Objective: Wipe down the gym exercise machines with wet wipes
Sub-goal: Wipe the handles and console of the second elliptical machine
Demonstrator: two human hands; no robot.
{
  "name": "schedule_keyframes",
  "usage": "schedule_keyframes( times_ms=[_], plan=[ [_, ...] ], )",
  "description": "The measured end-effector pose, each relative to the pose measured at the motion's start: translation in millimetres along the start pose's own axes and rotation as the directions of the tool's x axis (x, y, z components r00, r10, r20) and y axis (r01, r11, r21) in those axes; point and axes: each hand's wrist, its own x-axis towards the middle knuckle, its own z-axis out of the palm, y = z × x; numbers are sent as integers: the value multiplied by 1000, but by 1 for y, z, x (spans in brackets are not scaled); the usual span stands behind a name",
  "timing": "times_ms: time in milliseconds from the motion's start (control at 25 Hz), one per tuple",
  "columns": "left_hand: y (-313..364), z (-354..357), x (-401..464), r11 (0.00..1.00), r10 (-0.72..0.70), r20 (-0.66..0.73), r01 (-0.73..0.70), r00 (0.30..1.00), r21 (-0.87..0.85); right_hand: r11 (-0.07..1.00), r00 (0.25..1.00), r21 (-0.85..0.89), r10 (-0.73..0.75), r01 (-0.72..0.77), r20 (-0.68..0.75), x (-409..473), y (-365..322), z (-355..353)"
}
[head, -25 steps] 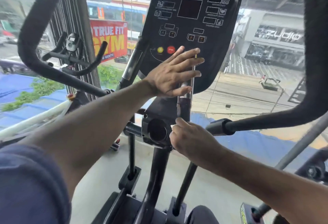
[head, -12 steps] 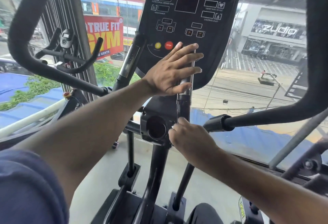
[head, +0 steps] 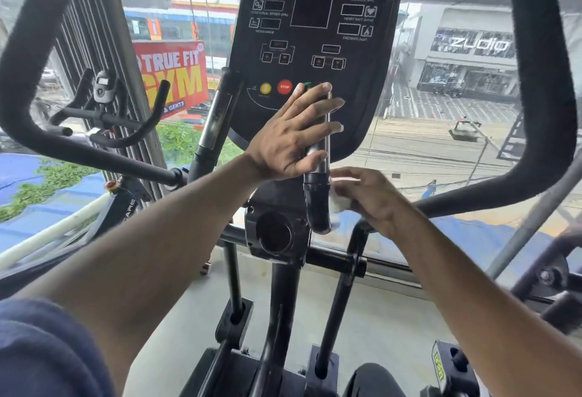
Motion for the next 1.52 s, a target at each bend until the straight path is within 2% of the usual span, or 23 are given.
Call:
schedule_keyframes(
  times_ms=[80, 200, 280, 320, 400, 480, 560, 640, 680, 760, 840, 880, 1120, 1240, 1360, 1440, 1520],
  plan=[
    [-1, 0, -1, 1000, -5, -6, 5, 1000, -9, 999, 985, -31, 33, -28, 172, 11, 0, 14],
    [-1, 3, -1, 1000, 5, -19, -5, 1000, -2, 1000, 955, 16, -7, 2, 297, 13, 5, 10],
    [-2, 3, -1, 1000, 8, -38, -9, 999, -14, 970, 946, -200, -68, 137, 317, 10, 4, 3],
    [-2, 3, -1, 1000, 9, -46, -10, 999, -18, 922, 940, -336, -77, 194, 332, 10, 4, 2],
    [-3, 5, -2, 1000, 0, -49, -1, 999, -23, 850, 939, -472, -73, 235, 336, 12, 5, 2],
    [-3, 7, -4, 1000, -9, -50, 7, 999, -26, 915, 963, -368, -72, 168, 261, 12, 7, 4],
    [-4, 9, -5, 1000, -1, -52, -1, 999, -27, 996, 983, -88, -17, 34, 181, 13, 7, 5],
    [-5, 9, -5, 1000, -3, -53, 1, 999, -28, 994, 987, 103, 23, -40, 157, 13, 9, 8],
    [-5, 8, -5, 1000, -3, -58, 1, 998, -26, 992, 989, 119, 14, -32, 151, 12, 11, 9],
    [-4, 9, -5, 1000, -7, -67, 6, 998, -22, 996, 990, -44, -65, 71, 128, 7, 14, 9],
    [-2, 10, -6, 999, -22, -66, 20, 998, -35, 950, 980, -265, -131, 167, 148, 1, 20, 8],
    [-1, 9, -6, 999, -28, -56, 25, 998, -40, 931, 976, -313, -146, 191, 162, -2, 23, 7],
    [14, -11, -4, 995, -81, 93, 86, 992, -46, 893, 960, -358, -230, 273, 158, -3, 29, 6],
    [28, -15, -6, 986, -161, 140, 164, 977, -12, 757, 923, -541, -366, 368, 115, 3, 47, 3],
    [37, -21, -9, 962, -270, 173, 271, 947, 21, 636, 915, -672, -363, 380, 174, 19, 55, -6],
    [41, -24, -10, 951, -308, 203, 308, 930, 32, 661, 919, -645, -344, 384, 194, 24, 50, -9],
    [44, -24, -9, 949, -314, 221, 313, 923, 41, 739, 916, -542, -332, 400, 224, 20, 42, -7]
  ],
)
